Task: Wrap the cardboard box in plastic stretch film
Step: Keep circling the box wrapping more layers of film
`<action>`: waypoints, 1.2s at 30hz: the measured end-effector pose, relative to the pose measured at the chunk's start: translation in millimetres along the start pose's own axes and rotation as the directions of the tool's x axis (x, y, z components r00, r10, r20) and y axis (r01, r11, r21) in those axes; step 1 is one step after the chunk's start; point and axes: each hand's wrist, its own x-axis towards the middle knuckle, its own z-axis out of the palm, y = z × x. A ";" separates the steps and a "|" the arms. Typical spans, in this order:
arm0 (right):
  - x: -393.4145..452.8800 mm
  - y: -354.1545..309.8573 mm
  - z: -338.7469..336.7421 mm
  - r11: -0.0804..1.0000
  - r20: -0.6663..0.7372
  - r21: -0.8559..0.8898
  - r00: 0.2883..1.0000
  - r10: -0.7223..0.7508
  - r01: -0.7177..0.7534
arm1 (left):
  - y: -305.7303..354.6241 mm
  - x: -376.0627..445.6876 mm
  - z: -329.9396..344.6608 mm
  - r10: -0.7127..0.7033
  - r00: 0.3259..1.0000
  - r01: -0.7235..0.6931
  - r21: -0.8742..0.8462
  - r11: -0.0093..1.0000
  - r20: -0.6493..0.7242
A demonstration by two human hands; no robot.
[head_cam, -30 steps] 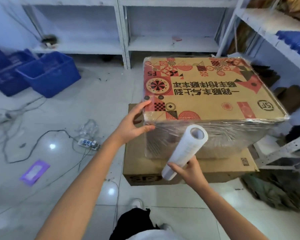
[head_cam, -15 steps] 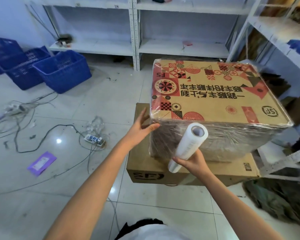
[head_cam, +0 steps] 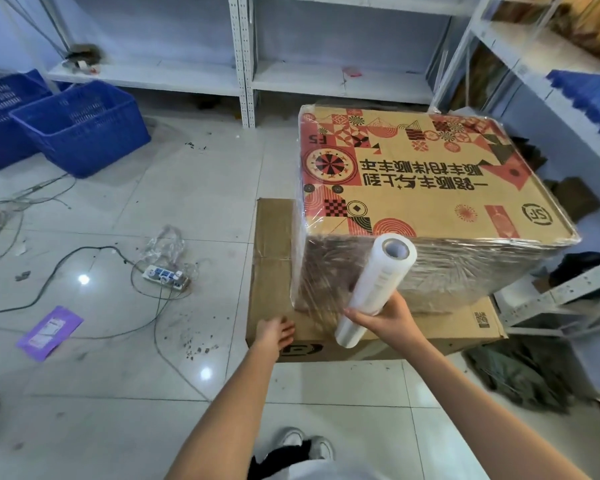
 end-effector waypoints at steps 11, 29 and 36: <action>4.2 -1.4 -1.6 1.000 -0.029 -0.007 1.000 0.010 -0.010 | 5.2 15.8 22.1 -0.074 0.987 0.117 -0.317 0.941 0.143; -0.7 1.9 8.3 1.000 -0.025 -0.011 1.000 -0.013 0.013 | 4.7 15.1 49.5 0.179 0.908 -0.282 -0.239 0.929 -0.378; 1.9 1.9 12.7 0.999 -0.062 -0.043 0.998 -0.021 0.019 | -3.2 13.8 67.2 0.224 0.825 -0.322 -0.106 0.941 -0.518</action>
